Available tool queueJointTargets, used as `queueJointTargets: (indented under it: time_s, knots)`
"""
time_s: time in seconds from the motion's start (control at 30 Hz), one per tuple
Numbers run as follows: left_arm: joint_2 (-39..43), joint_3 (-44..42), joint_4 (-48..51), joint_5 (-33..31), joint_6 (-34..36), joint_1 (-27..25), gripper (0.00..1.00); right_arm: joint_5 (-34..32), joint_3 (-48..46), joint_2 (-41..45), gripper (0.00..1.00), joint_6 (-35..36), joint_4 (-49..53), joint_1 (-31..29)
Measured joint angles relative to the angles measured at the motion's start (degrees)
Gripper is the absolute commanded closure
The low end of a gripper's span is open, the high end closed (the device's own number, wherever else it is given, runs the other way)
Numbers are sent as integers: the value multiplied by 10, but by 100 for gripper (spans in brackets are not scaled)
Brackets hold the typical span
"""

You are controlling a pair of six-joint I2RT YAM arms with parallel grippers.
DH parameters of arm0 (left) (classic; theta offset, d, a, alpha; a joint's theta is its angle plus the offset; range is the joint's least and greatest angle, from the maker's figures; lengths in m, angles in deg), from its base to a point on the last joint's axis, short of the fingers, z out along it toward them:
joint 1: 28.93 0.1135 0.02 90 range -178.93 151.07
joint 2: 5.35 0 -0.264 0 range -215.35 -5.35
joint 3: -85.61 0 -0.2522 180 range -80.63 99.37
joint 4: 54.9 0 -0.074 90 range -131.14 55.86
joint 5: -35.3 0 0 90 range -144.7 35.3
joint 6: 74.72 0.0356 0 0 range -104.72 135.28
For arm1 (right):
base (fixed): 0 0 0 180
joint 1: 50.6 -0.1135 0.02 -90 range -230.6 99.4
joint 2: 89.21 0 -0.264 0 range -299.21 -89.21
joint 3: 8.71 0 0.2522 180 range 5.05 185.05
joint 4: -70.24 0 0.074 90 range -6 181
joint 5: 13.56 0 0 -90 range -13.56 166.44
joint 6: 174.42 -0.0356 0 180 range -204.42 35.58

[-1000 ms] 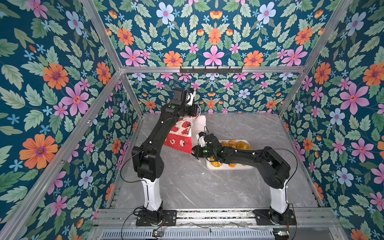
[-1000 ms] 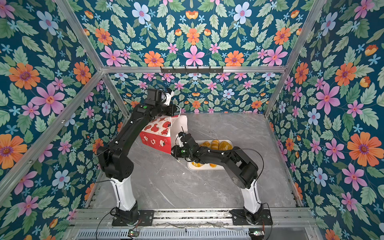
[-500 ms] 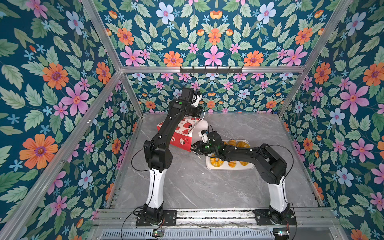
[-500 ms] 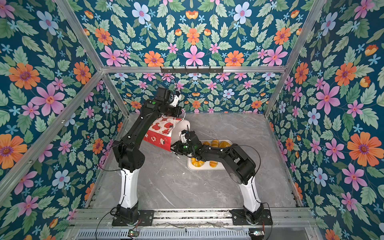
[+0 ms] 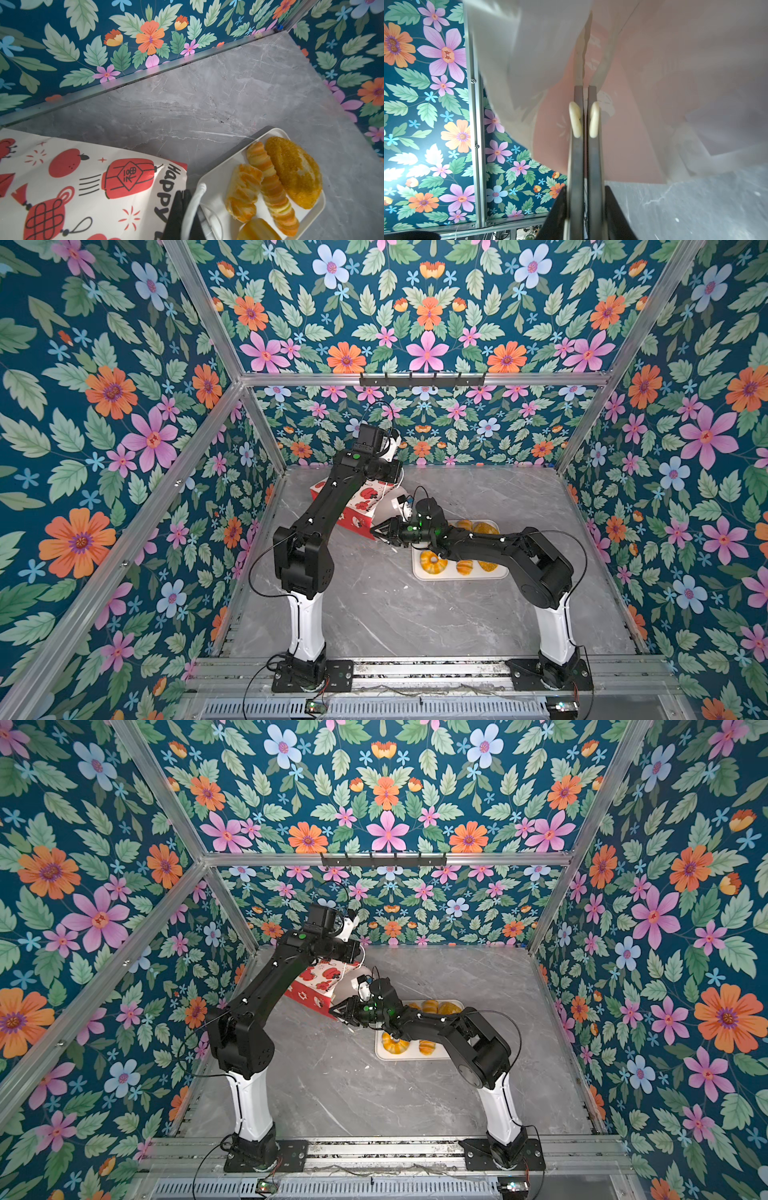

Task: Take the fake bread out of the paper bag
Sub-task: 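Push the tongs deeper into the bag toward the small yellow ring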

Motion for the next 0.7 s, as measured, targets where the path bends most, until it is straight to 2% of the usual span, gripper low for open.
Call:
queueJointTargets:
  time_s: [0.23,0.33,0.47,0.7]
  knots:
    - [-1,-2,-14,2,-2,0,100,44,-6,-15,74,-91,-97,0]
    - [1,-12,-23,6,-2,0,100,48,-10,-10,74,-97,-105,0]
    - [22,-47,-34,11,-4,0,100,33,-19,21,74,-36,-41,0]
    - [122,-174,-104,27,-8,0,100,-58,-27,54,74,117,125,-1]
